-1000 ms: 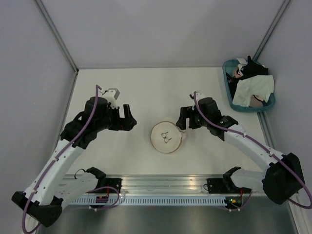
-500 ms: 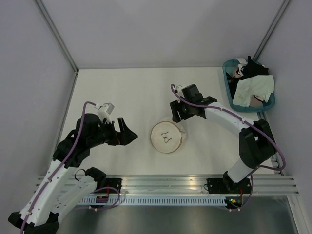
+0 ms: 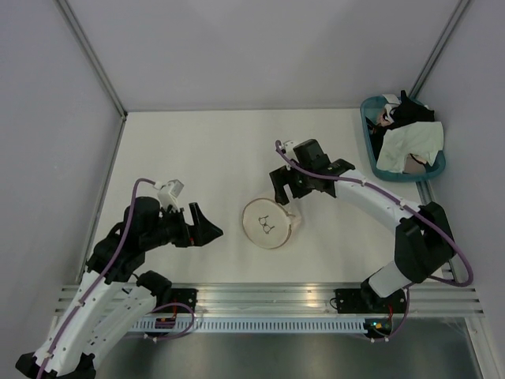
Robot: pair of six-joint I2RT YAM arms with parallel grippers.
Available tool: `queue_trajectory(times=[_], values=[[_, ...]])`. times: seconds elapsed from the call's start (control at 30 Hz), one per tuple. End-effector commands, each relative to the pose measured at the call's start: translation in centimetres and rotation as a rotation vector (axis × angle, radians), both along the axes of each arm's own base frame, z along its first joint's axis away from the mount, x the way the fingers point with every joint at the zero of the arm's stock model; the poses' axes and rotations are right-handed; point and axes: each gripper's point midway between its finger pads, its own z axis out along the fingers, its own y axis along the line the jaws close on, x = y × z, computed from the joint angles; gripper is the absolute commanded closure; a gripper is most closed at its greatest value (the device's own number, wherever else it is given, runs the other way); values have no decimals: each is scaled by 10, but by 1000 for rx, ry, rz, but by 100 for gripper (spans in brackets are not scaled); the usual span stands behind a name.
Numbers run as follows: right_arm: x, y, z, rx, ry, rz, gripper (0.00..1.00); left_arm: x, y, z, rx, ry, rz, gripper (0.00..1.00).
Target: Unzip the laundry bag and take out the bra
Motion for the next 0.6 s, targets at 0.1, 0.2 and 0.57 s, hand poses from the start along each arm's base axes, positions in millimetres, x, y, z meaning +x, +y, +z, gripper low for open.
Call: queue_trajectory(times=[0.1,0.2,0.57], values=[[21,-9,36,19,-141,-120,2,-2,-5,11,-58,-21,-1,0],[14,2,45,79,-132,-64,6,-2,-4,8,-50,-15,1,1],[-52,40,45,272,10,243,21,3,-4,-1,-29,4,13,1]])
